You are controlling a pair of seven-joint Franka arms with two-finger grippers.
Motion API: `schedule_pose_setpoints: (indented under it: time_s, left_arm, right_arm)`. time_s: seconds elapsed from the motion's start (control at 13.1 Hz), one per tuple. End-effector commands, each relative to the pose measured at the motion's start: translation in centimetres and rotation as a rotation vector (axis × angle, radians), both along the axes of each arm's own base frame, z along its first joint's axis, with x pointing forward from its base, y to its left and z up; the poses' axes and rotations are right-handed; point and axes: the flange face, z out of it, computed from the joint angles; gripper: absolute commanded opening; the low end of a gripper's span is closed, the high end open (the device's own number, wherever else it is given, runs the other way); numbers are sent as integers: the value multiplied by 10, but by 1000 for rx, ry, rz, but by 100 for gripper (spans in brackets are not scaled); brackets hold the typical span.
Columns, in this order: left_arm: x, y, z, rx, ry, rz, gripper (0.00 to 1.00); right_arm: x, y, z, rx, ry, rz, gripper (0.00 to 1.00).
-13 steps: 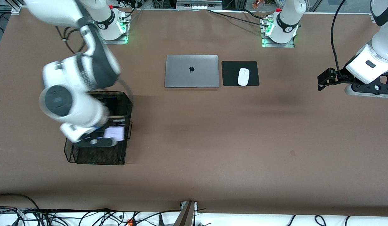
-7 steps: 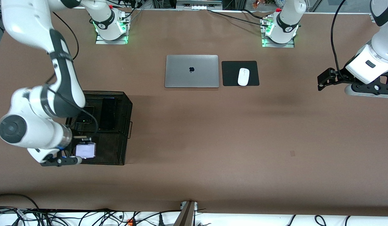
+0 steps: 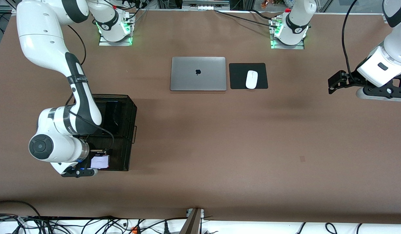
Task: Place phones with both arms
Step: 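Carry the HUAWEI phone into the basket's back compartment with the right gripper, then release the HUAWEI phone and lift the right gripper out of the basket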
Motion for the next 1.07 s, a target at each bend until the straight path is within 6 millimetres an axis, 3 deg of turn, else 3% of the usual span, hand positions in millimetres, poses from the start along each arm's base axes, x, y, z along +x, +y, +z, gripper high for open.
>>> schedule_pose_setpoints:
  time_s: [0.0,0.23,0.38,0.53,0.61,0.76,0.99]
  left_arm:
    - [2,-1,5,-13,6,-18,100]
    - [2,-1,6,-13,4,-18,100]
    - [2,-1,5,-13,6,-18,100]
    - [2,-2,6,-13,4,-20,100]
    - [2,-1,5,-13,6,-18,100]
    - [2,-1,6,-13,4,-18,100]
    - [1,-1,6,-13,6,-18,100]
  right_arm:
    - [-3,-9,-4,10,-1,-30,100]
    - [-1,-16,11,9,-12,-36,100]
    - [-1,-21,53,9,-49,-45,100]
    - [-10,-20,116,7,-77,-45,100]
    - [-21,-21,152,-3,-81,-44,100]
    - [-52,-21,206,-12,-51,-62,100]
    - [-114,-45,265,-47,-28,-104,100]
